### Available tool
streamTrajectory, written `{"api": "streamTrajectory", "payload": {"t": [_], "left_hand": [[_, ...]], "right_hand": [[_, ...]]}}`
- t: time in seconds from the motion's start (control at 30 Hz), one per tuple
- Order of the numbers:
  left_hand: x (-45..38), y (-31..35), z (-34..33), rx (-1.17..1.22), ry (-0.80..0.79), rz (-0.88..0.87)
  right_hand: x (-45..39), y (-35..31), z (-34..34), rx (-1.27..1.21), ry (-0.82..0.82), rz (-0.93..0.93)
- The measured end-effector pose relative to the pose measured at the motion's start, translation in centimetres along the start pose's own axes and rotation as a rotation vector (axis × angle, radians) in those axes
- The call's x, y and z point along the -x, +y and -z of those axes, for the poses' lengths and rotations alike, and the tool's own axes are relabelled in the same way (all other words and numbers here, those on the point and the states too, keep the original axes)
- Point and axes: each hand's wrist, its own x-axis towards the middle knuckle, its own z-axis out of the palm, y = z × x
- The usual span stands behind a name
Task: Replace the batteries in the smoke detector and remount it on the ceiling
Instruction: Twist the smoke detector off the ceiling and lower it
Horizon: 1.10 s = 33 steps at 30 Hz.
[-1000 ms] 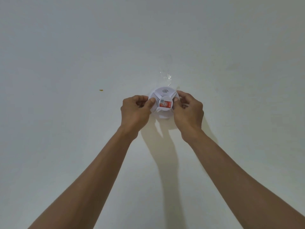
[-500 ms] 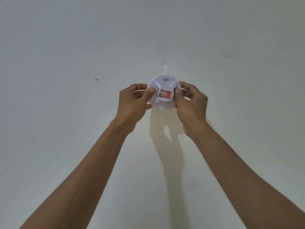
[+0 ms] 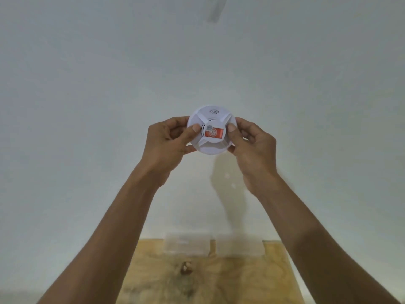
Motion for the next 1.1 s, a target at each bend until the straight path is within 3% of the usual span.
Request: {"api": "streamTrajectory", "payload": {"t": [0.27,0.7,0.93,1.1], "left_hand": [[7.2,-12.4,2.4,-0.045,0.023,0.121],[15.3,-26.4,4.5,-0.079,0.017,0.11],[20.1,-27.5,3.5,-0.005,-0.03,0.166],[22.9,-26.7,2.9,-0.222,-0.076,0.184]], "right_hand": [[7.2,12.4,3.7,-0.11,-0.156,-0.221],[15.4,26.9,8.2,-0.25,-0.343,-0.387],[20.1,26.5,10.9,-0.184,-0.294,-0.25],[22.3,25.3,12.6,0.213,-0.27,0.091]]}}
